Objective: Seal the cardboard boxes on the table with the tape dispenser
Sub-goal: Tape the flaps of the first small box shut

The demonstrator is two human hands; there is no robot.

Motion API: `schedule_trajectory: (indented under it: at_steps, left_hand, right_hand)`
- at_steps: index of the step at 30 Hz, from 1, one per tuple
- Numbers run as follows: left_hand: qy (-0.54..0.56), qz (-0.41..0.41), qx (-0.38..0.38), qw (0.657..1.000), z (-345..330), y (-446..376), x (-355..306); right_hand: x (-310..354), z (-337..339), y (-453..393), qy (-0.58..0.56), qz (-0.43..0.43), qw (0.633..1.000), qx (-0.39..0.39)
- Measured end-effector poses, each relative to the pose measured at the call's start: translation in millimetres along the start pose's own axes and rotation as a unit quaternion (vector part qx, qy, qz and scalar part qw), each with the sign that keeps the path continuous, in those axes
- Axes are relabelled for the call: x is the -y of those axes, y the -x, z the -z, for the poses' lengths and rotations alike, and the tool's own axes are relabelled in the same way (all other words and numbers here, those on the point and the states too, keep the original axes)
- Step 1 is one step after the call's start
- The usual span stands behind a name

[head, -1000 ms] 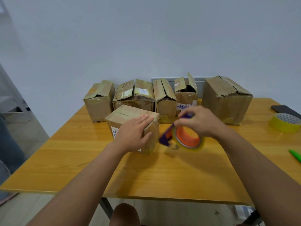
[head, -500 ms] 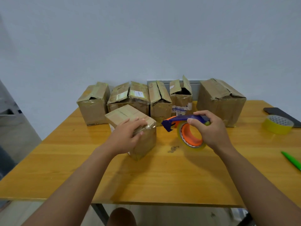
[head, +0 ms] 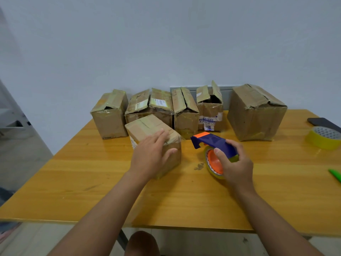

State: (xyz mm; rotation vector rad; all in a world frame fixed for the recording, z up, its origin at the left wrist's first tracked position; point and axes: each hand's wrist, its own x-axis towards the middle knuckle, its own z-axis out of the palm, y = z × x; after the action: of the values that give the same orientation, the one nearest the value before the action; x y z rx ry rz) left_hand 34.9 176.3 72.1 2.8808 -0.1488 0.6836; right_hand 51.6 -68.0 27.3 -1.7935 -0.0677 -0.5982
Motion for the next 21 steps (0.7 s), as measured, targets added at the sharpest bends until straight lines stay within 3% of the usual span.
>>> schedule_trajectory:
  at_steps: [4, 10, 21]
  left_hand:
    - [0.012, -0.010, -0.021, 1.000, -0.2, -2.2, -1.0]
    - [0.067, -0.084, 0.018, 0.994, 7.3, -2.0, 18.0]
    - [0.032, -0.098, 0.077, 0.992, 14.9, 5.7, 27.7]
  right_hand:
    - [-5.1, -9.4, 8.5, 0.019, 0.043, 0.999, -0.011]
    - [-11.6, -12.8, 12.7, 0.034, 0.090, 0.995, -0.002]
    - [-20.4, -10.9, 13.7, 0.024, 0.085, 0.996, -0.002]
